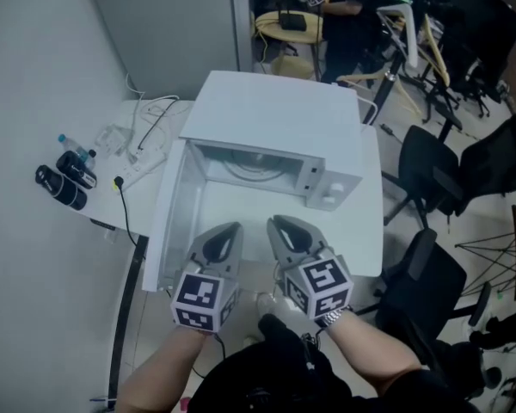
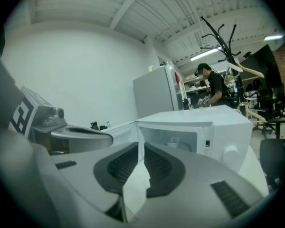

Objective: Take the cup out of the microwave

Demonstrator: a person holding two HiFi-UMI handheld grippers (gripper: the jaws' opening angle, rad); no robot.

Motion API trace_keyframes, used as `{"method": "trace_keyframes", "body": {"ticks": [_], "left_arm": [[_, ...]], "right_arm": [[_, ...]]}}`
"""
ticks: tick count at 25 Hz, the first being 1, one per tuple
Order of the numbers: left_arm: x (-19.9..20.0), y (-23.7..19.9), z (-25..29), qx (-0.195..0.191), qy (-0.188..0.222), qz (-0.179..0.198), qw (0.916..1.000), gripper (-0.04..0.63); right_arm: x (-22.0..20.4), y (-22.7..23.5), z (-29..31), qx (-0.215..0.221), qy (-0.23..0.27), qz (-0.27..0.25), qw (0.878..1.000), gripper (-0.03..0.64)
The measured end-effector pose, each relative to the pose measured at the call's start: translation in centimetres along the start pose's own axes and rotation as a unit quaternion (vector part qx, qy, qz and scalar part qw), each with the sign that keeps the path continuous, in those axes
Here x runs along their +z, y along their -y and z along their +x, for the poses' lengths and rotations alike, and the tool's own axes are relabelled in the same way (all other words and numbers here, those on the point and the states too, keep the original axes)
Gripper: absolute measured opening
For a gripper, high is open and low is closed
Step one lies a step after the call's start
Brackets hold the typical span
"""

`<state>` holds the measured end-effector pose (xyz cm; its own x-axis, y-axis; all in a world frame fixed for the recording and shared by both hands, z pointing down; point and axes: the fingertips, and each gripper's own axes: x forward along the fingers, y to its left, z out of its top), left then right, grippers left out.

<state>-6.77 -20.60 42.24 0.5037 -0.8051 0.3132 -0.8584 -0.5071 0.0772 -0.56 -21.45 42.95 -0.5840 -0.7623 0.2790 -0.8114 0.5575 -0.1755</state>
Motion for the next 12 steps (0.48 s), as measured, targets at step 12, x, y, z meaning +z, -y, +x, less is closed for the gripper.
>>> {"method": "trace_keyframes", "body": {"ticks": [12], "left_arm": [[-0.6, -3.2, 5.9, 0.031, -0.020, -0.020, 0.9991, -0.003]], "right_arm": [[-1.6, 3.9, 6.1, 0.014, -0.034, 0.003, 0.999, 0.097]]}}
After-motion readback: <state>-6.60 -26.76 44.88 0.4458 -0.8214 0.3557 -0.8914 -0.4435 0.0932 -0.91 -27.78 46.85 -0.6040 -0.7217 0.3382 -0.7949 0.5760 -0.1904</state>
